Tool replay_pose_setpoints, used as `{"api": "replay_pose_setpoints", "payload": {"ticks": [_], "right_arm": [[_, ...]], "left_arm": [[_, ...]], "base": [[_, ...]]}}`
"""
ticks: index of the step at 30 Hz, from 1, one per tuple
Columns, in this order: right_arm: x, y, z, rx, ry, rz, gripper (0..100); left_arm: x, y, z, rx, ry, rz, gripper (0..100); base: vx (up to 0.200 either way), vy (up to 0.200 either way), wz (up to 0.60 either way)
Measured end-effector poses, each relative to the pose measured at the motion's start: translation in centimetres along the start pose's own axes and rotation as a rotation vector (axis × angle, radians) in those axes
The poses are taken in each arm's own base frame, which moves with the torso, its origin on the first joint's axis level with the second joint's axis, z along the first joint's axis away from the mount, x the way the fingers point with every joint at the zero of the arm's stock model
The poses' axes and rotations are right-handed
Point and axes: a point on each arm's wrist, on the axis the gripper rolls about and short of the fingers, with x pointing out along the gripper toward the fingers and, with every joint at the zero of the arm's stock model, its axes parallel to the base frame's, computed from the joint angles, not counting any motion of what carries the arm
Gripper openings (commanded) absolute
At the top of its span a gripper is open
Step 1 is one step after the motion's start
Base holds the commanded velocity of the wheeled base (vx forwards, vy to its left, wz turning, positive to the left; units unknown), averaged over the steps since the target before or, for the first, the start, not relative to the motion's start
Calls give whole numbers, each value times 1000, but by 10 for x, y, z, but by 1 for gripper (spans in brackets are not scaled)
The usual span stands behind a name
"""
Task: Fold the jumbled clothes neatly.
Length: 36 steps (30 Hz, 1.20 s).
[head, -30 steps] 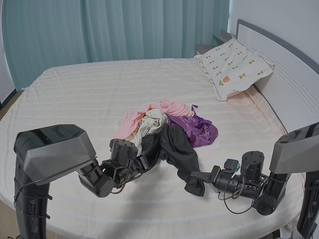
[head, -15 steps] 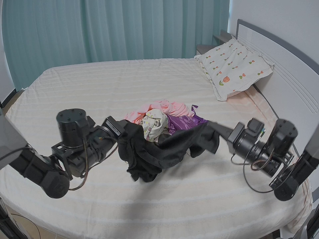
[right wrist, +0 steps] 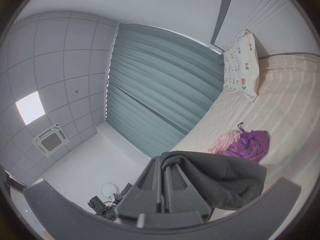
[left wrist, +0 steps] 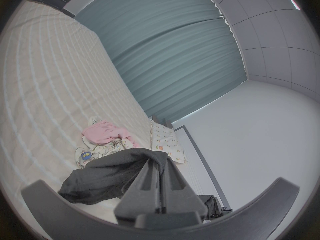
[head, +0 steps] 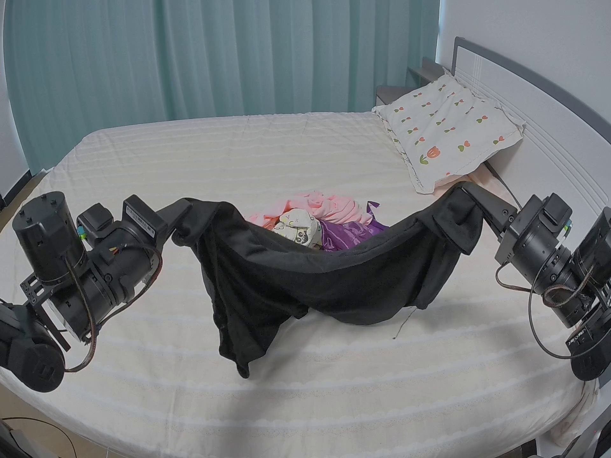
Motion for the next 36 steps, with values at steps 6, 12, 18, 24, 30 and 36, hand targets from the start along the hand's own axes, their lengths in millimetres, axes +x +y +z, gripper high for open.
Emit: {"api": "replay_pose_setpoints", "payload": {"ticks": [6, 12, 18, 24, 30, 36], "right_arm": [[-6, -6, -7, 17, 39, -26, 0], [-8, -10, -14, 25, 82, -41, 0], [-9, -10, -22, 32, 112, -40, 0], [-7, -10, -28, 36, 133, -42, 0], [-6, -11, -30, 37, 139, -44, 0], [-6, -11, -30, 38, 141, -45, 0]], "left_arm": [[-2, 16, -8, -7, 61, 46, 0], [-2, 27, -16, -23, 116, 82, 0], [-1, 33, -19, -42, 136, 101, 0], [1, 39, -21, -44, 148, 125, 0], [2, 42, -23, -45, 150, 143, 0], [5, 46, -24, -45, 156, 158, 0]], "base": [[0, 0, 0], [-67, 0, 0], [-200, 0, 0], [-133, 0, 0], [0, 0, 0], [0, 0, 0]]}}
